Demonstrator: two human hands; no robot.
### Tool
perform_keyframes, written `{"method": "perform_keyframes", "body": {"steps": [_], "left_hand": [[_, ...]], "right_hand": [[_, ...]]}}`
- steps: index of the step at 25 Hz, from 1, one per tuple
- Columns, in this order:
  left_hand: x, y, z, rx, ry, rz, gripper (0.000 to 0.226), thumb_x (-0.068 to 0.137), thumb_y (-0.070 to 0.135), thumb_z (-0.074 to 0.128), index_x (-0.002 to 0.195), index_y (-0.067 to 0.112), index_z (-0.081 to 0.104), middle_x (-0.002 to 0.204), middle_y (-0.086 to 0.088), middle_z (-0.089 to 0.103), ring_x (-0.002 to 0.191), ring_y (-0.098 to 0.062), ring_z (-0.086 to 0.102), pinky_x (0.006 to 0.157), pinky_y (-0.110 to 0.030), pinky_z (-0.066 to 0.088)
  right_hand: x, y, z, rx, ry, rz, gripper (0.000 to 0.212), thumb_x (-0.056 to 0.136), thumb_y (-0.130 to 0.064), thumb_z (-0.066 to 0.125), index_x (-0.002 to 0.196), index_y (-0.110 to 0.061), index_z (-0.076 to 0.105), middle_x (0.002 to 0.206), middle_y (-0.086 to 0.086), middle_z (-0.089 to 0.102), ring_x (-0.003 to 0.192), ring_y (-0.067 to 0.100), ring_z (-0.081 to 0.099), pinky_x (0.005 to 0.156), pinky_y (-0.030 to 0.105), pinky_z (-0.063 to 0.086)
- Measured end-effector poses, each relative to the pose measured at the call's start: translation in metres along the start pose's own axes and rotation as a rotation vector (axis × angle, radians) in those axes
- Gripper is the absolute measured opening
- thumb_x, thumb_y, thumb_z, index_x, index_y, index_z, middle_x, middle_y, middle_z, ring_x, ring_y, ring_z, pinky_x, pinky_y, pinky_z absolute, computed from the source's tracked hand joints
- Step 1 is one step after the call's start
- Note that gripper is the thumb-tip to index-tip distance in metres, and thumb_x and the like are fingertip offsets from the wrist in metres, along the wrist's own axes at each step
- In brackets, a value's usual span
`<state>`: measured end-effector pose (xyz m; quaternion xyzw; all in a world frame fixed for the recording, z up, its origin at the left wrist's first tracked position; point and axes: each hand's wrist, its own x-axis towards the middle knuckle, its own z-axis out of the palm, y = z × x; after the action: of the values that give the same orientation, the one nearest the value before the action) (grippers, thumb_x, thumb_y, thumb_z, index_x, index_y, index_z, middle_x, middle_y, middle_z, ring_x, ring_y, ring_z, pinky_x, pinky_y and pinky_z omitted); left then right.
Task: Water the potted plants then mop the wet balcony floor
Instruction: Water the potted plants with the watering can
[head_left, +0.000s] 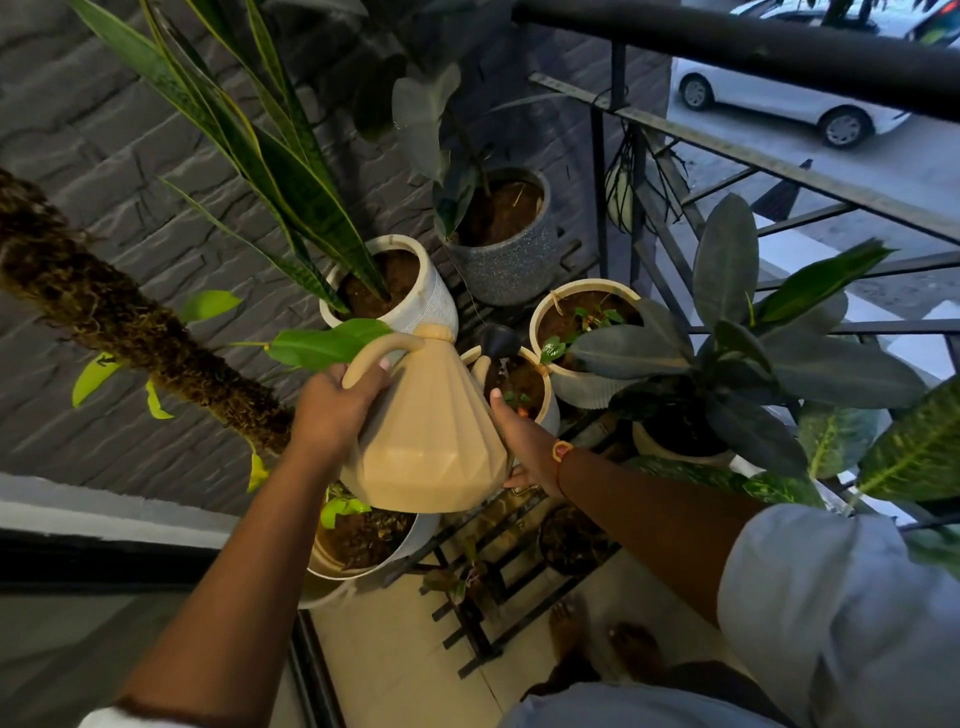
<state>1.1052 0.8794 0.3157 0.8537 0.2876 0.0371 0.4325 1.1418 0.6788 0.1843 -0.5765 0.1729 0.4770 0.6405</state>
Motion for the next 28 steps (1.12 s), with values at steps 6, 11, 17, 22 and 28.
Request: {"method": "perform_keyframes", "body": {"steps": [6, 11, 17, 22, 28], "left_hand": [[-0.026, -0.044, 0.010, -0.067, 0.146, -0.023, 0.055, 0.073, 0.070, 0.073, 0.079, 0.015, 0.069, 0.069, -0.002, 0.068, 0.064, -0.021, 0.062, 0.061, -0.037, 0.046], [-0.041, -0.072, 0.009, -0.302, 0.168, -0.084, 0.018, 0.085, 0.036, 0.082, 0.096, 0.022, 0.078, 0.082, 0.003, 0.078, 0.076, -0.012, 0.072, 0.073, -0.038, 0.057], [-0.049, -0.087, -0.001, -0.502, 0.156, -0.069, 0.013, 0.085, 0.017, 0.084, 0.097, 0.015, 0.080, 0.087, -0.001, 0.080, 0.081, -0.014, 0.076, 0.068, -0.028, 0.061], [-0.055, -0.093, -0.008, -0.625, 0.154, -0.035, 0.010, 0.088, 0.008, 0.079, 0.090, 0.017, 0.082, 0.088, -0.002, 0.082, 0.079, -0.013, 0.078, 0.067, -0.025, 0.062], [-0.057, -0.099, -0.014, -0.732, 0.141, -0.075, 0.010, 0.089, 0.009, 0.078, 0.093, 0.017, 0.083, 0.103, -0.011, 0.082, 0.093, -0.021, 0.079, 0.074, -0.030, 0.064]], "right_hand": [[0.012, -0.002, -0.001, -0.221, 0.096, -0.052, 0.101, 0.086, -0.086, 0.026, 0.157, -0.015, 0.032, 0.152, 0.013, 0.047, 0.130, 0.037, 0.052, 0.106, 0.053, 0.048], [0.017, -0.002, 0.002, -0.409, 0.190, -0.136, 0.096, 0.091, -0.082, 0.018, 0.150, -0.011, 0.045, 0.151, 0.014, 0.049, 0.134, 0.034, 0.049, 0.104, 0.039, 0.038], [0.020, -0.001, 0.010, -0.481, 0.225, -0.206, 0.097, 0.088, -0.082, 0.012, 0.139, -0.013, 0.058, 0.142, 0.013, 0.057, 0.124, 0.032, 0.055, 0.101, 0.042, 0.040], [0.016, 0.007, 0.016, -0.463, 0.261, -0.256, 0.099, 0.076, -0.091, 0.012, 0.125, -0.021, 0.062, 0.127, 0.009, 0.062, 0.098, 0.022, 0.053, 0.086, 0.040, 0.038], [0.009, -0.001, 0.017, -0.488, 0.262, -0.302, 0.092, 0.072, -0.095, 0.011, 0.112, -0.029, 0.063, 0.120, 0.005, 0.061, 0.098, 0.021, 0.058, 0.085, 0.041, 0.041]]}}
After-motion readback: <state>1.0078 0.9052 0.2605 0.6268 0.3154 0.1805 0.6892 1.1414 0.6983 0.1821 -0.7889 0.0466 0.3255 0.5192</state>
